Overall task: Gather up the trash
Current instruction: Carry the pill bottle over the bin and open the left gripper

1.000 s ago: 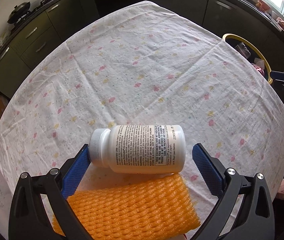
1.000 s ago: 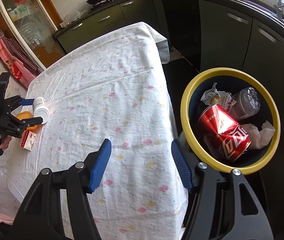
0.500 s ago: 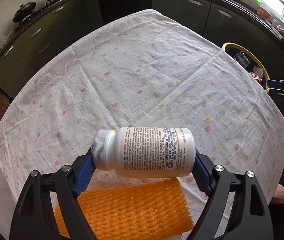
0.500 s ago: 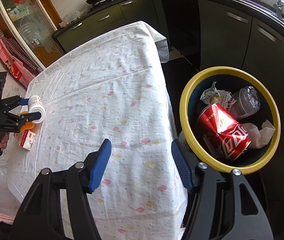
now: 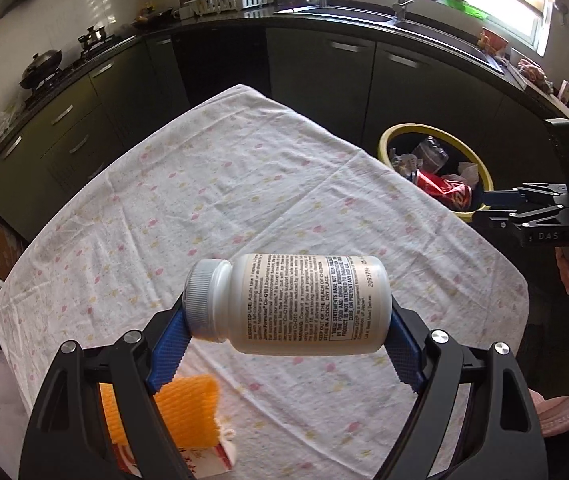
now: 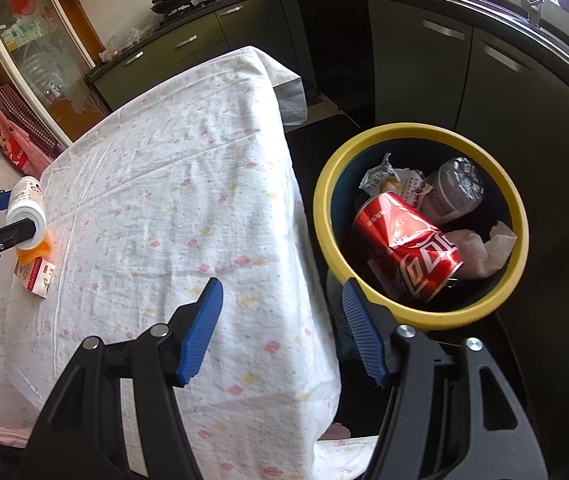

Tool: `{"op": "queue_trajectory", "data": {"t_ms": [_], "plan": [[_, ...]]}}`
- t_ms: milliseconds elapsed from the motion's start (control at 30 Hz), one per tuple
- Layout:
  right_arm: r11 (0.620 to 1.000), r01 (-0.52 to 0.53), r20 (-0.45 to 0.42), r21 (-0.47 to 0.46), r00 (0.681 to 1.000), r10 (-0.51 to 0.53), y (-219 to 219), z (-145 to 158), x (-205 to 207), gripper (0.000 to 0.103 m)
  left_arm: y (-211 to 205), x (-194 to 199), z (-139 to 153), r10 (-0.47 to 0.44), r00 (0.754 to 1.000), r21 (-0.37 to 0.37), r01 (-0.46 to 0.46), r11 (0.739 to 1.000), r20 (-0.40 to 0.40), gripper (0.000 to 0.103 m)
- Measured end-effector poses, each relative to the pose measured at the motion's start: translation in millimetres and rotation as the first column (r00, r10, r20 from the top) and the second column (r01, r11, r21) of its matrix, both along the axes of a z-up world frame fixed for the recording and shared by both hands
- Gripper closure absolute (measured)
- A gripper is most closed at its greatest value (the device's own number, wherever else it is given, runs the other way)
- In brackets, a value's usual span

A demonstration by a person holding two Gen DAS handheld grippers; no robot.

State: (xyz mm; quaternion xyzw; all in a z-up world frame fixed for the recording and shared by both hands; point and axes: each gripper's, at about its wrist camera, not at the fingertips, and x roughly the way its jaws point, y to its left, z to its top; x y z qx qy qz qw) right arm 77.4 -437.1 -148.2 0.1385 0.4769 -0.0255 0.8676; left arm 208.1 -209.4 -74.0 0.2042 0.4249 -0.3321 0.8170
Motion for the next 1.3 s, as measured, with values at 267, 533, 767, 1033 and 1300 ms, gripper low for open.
{"op": "queue_trajectory", "data": {"t_ms": [267, 533, 767, 1033, 1300], "plan": [[0.995, 0.094, -0.008, -0.038, 0.995, -0.095, -40, -3, -23, 0.043, -72, -18, 7, -0.129, 0.992, -0.016, 0.129, 0.991, -0.006, 0.02], [0.983, 0.179, -0.009, -0.043, 0.984, -0.18, -80, -5, -49, 0.043, -172, -7, 3, -0.253, 0.964, -0.057, 0.249, 0.967, -0.078, 0.02], [0.972, 0.232, -0.02, -0.029, 0.972, -0.232, -107, -10, -63, 0.043, -268, 11, -25, -0.297, 0.943, -0.048, 0.293, 0.955, -0.15, 0.02], [0.969, 0.245, -0.041, -0.015, 0.968, -0.246, -115, -18, -64, 0.043, -336, 22, -52, -0.284, 0.948, -0.013, 0.286, 0.958, -0.145, 0.016], [0.975, 0.222, -0.029, -0.003, 0.975, -0.222, -106, -19, -60, 0.043, -251, 6, -5, -0.197, 0.978, -0.149, 0.184, 0.972, -0.073, 0.012]]}}
